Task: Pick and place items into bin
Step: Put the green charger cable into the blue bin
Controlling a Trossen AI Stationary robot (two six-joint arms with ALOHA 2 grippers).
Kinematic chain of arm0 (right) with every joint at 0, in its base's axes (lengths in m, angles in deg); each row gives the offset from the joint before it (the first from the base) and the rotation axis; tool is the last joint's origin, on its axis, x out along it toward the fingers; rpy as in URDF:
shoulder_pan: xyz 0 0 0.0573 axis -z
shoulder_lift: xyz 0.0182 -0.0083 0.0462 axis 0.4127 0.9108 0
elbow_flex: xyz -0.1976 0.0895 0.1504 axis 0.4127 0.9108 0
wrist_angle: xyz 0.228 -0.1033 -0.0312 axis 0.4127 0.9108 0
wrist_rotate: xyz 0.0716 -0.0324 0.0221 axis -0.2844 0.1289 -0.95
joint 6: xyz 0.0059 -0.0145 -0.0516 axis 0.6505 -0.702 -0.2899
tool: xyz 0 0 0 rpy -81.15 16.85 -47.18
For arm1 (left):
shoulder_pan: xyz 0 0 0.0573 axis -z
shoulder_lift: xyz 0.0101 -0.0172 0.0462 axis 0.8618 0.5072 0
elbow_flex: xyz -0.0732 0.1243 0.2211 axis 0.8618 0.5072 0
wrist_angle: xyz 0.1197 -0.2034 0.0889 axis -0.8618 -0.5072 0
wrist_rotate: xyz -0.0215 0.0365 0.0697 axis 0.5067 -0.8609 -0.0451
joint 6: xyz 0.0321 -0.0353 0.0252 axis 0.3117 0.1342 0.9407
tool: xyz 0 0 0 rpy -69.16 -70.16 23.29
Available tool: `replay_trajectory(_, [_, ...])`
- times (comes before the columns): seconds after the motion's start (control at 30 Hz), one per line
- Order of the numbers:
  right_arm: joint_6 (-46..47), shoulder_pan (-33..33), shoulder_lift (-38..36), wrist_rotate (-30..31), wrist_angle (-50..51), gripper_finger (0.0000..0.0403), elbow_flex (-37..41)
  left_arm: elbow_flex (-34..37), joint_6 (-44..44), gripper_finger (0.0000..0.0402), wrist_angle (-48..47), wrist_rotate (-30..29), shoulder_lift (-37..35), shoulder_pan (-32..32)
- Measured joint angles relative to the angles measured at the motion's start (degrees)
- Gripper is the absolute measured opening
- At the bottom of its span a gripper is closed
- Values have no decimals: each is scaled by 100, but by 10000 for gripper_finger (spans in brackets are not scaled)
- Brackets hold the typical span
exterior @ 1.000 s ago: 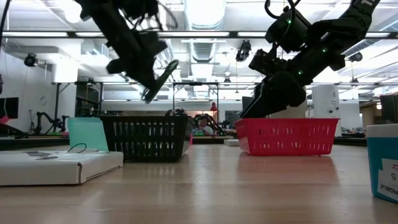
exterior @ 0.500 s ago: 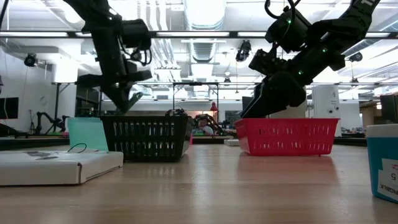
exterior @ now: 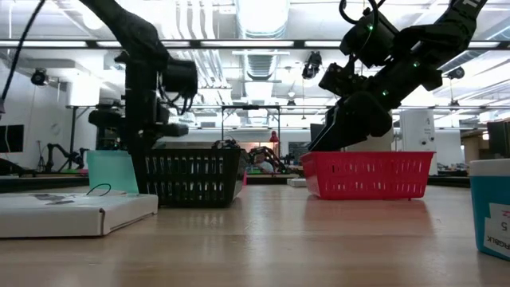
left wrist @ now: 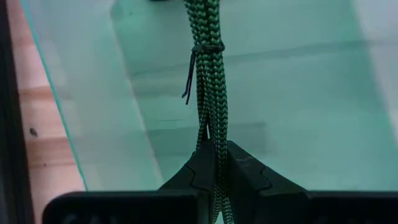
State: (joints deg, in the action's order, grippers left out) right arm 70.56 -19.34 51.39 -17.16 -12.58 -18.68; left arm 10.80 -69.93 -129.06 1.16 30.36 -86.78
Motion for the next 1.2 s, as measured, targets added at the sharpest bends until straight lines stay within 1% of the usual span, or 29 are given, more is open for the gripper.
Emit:
replay_trajectory(0.17, [0, -2, 0, -1, 4, 224, 0, 0, -280, 8, -49, 3, 247, -145])
replay_trajectory(0.27, [2, 0, 0, -1, 4, 224, 0, 0, -297, 8, -44, 6, 329, -206])
replay_trajectory(0.5, [2, -2, 0, -1, 4, 224, 0, 0, -443, 8, -45, 27, 360, -239])
replay_trajectory(0.77, [2, -2, 0, -1, 4, 224, 0, 0, -444, 8, -45, 159, 357, -239])
replay_trajectory(1.2, [0, -2, 0, -1, 4, 224, 0, 0, -247, 8, -45, 183, 352, -239])
